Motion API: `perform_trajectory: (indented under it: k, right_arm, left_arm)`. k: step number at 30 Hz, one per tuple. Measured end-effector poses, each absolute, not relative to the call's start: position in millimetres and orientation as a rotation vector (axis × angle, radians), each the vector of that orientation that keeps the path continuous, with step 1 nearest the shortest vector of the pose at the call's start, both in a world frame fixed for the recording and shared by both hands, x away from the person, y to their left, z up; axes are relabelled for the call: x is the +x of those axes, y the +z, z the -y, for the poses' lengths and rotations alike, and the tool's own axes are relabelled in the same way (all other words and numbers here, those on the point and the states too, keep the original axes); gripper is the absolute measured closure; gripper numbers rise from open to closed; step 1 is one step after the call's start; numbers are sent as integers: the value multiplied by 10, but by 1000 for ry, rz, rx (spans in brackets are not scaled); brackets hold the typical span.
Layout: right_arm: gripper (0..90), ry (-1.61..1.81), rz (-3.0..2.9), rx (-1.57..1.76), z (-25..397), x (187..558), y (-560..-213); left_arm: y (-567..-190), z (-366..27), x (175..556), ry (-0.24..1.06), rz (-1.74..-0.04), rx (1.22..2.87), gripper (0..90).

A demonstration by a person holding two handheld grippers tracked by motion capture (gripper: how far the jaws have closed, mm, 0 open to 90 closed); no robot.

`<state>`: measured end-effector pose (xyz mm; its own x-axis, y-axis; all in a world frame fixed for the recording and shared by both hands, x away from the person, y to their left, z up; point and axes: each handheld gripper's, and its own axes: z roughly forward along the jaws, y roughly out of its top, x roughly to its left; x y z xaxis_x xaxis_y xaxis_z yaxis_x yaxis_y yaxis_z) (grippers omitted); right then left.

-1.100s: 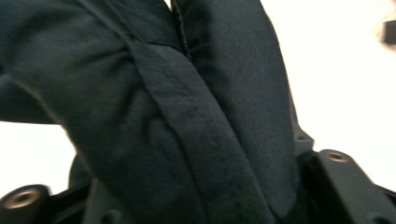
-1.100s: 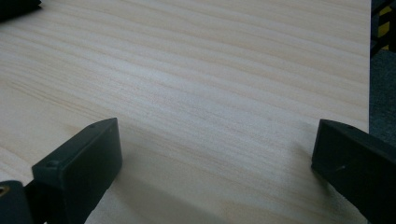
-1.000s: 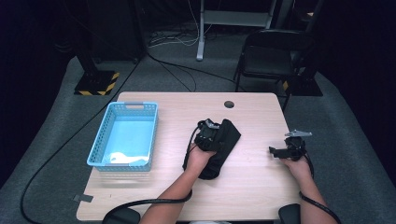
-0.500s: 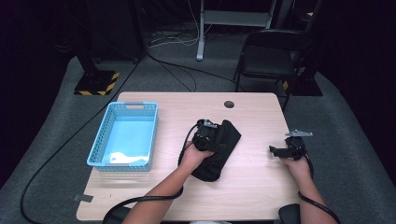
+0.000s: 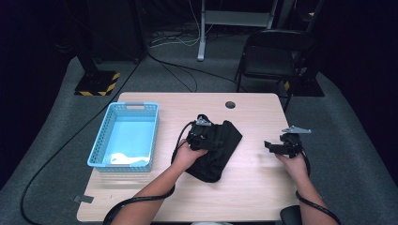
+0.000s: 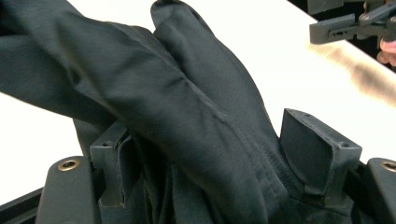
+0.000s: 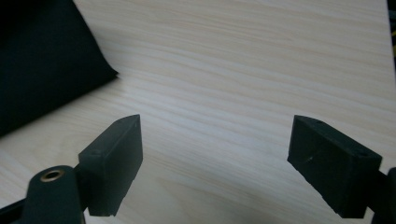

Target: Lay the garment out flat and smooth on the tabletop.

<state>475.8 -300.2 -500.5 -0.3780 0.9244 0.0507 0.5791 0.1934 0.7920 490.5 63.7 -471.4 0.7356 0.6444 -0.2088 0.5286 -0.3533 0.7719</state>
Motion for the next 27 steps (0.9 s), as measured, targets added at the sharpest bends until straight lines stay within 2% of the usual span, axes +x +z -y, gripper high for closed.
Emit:
perform_trajectory:
  k: [11, 19, 27]
  right_arm:
    - [319, 1117, -2213, 1304, 2499, 4745, -4810]
    - [352, 1251, -2220, 1268, 2280, 4718, -4623]
    - [389, 1311, -2269, 1229, 2014, 4712, -4598]
  left_arm:
    - [-4622, -790, 4898, 194, -889, 1991, 306]
    - [-4567, -850, 4892, 191, -882, 1984, 351]
    - [-4519, -928, 4884, 213, -880, 1974, 369]
